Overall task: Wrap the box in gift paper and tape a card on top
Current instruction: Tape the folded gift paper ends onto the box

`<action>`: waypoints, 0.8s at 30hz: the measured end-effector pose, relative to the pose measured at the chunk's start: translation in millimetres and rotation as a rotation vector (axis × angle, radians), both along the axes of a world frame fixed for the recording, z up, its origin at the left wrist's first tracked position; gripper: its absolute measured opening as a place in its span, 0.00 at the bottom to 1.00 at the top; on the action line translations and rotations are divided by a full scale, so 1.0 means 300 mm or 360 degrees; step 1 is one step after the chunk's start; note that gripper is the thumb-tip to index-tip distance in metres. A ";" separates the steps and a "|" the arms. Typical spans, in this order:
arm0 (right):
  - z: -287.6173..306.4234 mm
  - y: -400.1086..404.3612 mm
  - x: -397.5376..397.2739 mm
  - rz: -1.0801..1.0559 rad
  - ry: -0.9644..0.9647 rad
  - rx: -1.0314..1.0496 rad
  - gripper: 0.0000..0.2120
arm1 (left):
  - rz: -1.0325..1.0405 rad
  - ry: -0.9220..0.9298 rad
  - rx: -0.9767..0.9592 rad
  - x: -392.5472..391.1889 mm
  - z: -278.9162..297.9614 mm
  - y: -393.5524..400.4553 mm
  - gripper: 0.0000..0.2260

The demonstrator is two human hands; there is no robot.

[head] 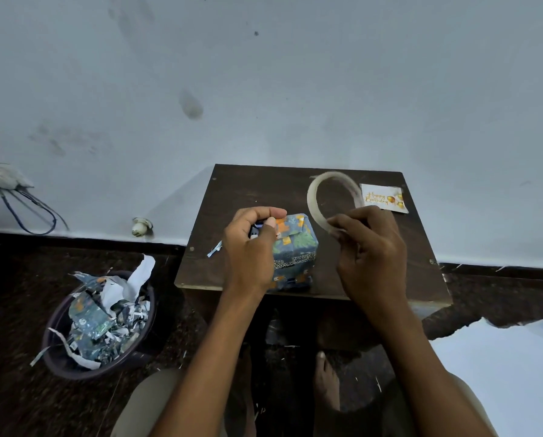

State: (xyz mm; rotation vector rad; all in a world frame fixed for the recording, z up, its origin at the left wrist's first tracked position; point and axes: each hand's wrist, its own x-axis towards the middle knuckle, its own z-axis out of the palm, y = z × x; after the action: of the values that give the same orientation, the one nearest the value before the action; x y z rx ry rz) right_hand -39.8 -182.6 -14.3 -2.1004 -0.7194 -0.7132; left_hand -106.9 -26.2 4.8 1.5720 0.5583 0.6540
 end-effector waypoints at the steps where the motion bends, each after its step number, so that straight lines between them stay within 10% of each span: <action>1: 0.009 0.000 -0.016 -0.0010 -0.0072 -0.0003 0.11 | 0.0038 0.0025 0.0131 0.002 -0.001 -0.004 0.09; 8: 0.033 0.012 -0.093 0.0050 -0.0274 -0.0158 0.09 | 0.0287 -0.0033 0.0796 0.005 -0.002 -0.015 0.08; 24: 0.045 -0.027 -0.086 0.0193 -0.0257 -0.0310 0.19 | -0.0018 -0.0212 0.0503 -0.017 0.029 0.044 0.24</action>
State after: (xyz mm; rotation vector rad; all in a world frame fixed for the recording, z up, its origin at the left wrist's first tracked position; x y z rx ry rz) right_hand -65.6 -190.9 -0.8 -2.1679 -1.0328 -0.7777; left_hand -112.0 -13.0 13.5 1.8076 0.3578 0.8629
